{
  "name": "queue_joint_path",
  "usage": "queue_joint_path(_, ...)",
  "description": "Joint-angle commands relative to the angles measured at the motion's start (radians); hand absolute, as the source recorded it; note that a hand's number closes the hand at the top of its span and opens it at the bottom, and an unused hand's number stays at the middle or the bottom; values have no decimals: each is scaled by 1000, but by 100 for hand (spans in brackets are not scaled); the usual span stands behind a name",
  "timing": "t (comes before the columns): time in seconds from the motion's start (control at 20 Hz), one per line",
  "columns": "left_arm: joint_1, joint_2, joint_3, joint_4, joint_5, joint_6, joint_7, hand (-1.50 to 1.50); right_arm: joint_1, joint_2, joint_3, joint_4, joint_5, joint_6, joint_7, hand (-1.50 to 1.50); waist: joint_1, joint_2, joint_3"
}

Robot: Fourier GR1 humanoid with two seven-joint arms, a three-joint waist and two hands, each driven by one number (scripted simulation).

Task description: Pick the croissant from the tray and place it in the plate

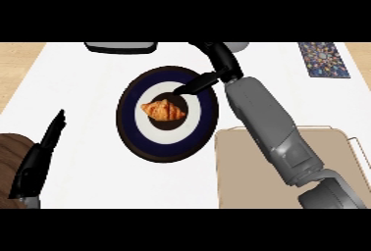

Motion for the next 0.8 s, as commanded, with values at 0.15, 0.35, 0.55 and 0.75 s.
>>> queue_joint_path(0.15,-50,-8,-4,10,-8,5,16,0,33,-130,-147,110,-113,225,-143,-150,7,13,1)
queue_joint_path(0.35,-32,-12,-16,3,-15,-1,9,0,95,-234,-164,157,-108,346,-253,-150,18,19,2)
queue_joint_path(0.55,-36,21,-1,-55,7,-36,52,0,78,-281,-153,191,-72,363,-326,-150,34,18,3)
queue_joint_path(0.75,-55,-4,-16,-20,-10,-16,33,0,43,-340,-165,232,-71,433,-315,-150,46,28,4)
